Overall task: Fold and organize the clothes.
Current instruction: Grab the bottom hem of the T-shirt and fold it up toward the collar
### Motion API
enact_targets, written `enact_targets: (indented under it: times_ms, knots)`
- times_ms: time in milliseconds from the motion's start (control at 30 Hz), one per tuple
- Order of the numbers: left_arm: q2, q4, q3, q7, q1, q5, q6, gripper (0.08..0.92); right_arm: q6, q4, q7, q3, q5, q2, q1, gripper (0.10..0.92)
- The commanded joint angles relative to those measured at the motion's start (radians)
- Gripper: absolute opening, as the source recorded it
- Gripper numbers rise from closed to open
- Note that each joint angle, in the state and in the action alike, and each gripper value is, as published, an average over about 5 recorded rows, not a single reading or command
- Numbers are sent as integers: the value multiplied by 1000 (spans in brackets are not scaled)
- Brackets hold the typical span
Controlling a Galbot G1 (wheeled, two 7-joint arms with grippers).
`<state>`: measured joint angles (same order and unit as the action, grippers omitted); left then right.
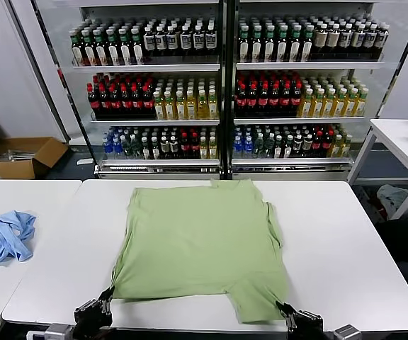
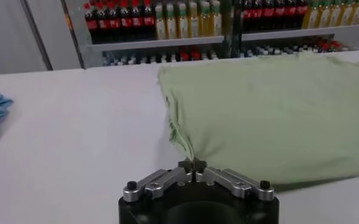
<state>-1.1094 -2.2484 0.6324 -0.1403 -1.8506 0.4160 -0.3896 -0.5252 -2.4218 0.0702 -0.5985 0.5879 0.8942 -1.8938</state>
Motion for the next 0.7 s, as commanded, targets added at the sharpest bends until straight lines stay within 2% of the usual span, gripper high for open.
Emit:
enact_targets:
  times_ms: [33, 133, 233, 400, 700]
  knots:
    - [20, -123, 109, -10, -121, 33, 1, 81, -50, -96, -42, -69, 1, -8, -29, 110]
    - [33, -112, 127, -13, -44, 84, -19, 81, -43, -94, -4, -64, 44, -13, 65, 110]
    - [54, -62, 121, -10, 85, 162, -23, 81, -46, -64, 35, -44, 94, -22, 197, 110]
    - [65, 121, 43, 21, 320, 212, -11, 81, -54, 98, 73, 61, 108, -4, 450, 110]
    - [28, 359, -66, 77, 565, 184, -8, 81, -53, 342, 103, 273, 28, 98, 711, 110]
